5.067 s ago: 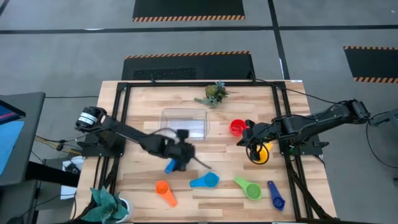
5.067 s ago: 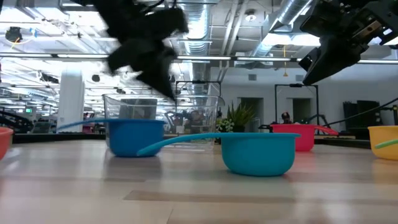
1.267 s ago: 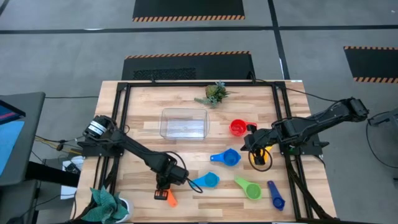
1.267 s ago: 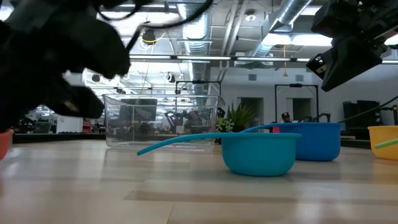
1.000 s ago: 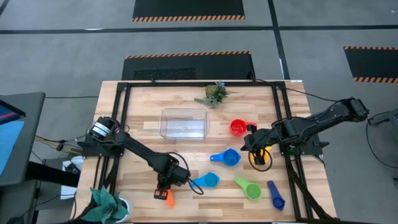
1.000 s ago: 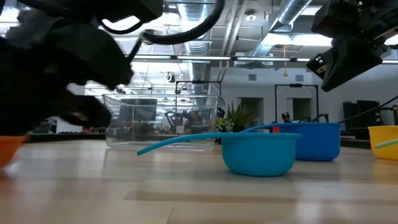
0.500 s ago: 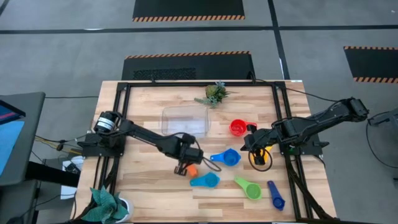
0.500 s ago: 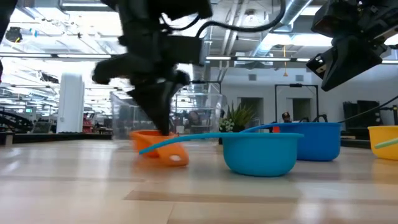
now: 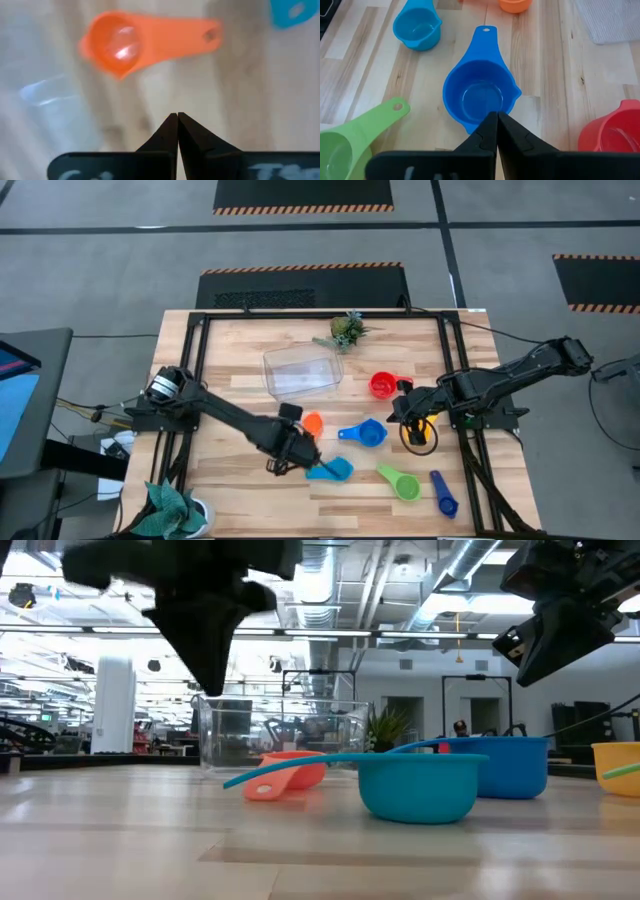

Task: Nest measuring cups in basket
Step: Adjust the transparent bin

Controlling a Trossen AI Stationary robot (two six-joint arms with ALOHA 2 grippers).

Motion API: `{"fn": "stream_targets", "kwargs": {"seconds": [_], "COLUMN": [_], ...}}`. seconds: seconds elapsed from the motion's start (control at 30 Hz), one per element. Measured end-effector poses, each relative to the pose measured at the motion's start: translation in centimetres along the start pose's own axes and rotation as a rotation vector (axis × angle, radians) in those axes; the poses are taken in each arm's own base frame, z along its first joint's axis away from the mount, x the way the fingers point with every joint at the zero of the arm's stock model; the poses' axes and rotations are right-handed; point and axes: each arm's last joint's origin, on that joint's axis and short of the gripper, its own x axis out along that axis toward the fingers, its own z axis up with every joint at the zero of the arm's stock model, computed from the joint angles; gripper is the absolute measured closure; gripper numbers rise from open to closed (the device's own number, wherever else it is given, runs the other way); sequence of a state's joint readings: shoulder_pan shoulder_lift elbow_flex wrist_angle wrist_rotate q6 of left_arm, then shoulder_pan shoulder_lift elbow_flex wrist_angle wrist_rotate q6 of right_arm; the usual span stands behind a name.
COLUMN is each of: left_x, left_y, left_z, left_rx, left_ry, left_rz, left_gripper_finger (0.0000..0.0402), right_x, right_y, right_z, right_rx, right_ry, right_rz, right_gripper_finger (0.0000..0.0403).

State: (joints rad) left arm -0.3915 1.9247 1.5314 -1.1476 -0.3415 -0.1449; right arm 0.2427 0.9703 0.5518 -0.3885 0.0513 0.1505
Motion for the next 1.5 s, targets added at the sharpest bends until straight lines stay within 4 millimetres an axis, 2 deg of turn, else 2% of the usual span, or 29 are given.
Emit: {"fn": "stream_targets", "kwargs": {"seconds": [0.13,0.23,0.4,0.5,0.6,0.7,0.77,0.93,1.1,1.27,1.5], "left_x": [-0.3,-0.1,1.1,1.8,1.4,0.4,-0.1,0.4,2.0,3.6,3.5], "left_y": [0.7,2.3,6.3,8.1,9.5,10.8,12.0,14.1,13.6,12.9,11.6], "left_z": [0.0,0.2,-0.5,-1.8,-3.1,-4.5,-5.5,-8.9,-10.2,-11.1,-10.9], "left_rx": [-0.003,0.011,-0.053,-0.051,-0.046,-0.042,-0.085,-0.249,-0.319,-0.356,-0.362], "left_ry": [-0.05,-0.041,0.066,0.157,0.199,0.154,0.056,-0.117,-0.241,-0.186,-0.184], "left_rz": [0.351,0.462,0.4,0.382,0.268,0.149,0.098,0.108,0.116,0.116,0.087], "left_gripper_finger": [0.0401,0.0401,0.0401,0.0401,0.0401,0.0401,0.0401,0.0401,0.0401,0.0401,0.0401], "right_x": [0.0,0.0,0.0,0.0,0.0,0.0,0.0,0.0,0.0,0.0,0.0], "right_y": [0.0,0.0,0.0,0.0,0.0,0.0,0.0,0.0,0.0,0.0,0.0], "right_z": [0.0,0.1,0.1,0.1,0.1,0.1,0.1,0.1,0.1,0.1,0.2], "right_rx": [0.0,0.0,0.0,0.0,0.0,0.0,0.0,0.0,0.0,0.001,0.001], "right_ry": [-0.005,-0.011,-0.009,-0.008,-0.006,-0.007,-0.008,-0.013,-0.012,-0.017,-0.018], "right_rz": [0.001,0.001,0.001,0.001,0.0,0.0,0.0,0.001,0.001,0.001,0.001], "right_gripper_finger": [0.0372,0.0372,0.0372,0.0372,0.0372,0.0372,0.0372,0.0372,0.0372,0.0372,0.0372]}}
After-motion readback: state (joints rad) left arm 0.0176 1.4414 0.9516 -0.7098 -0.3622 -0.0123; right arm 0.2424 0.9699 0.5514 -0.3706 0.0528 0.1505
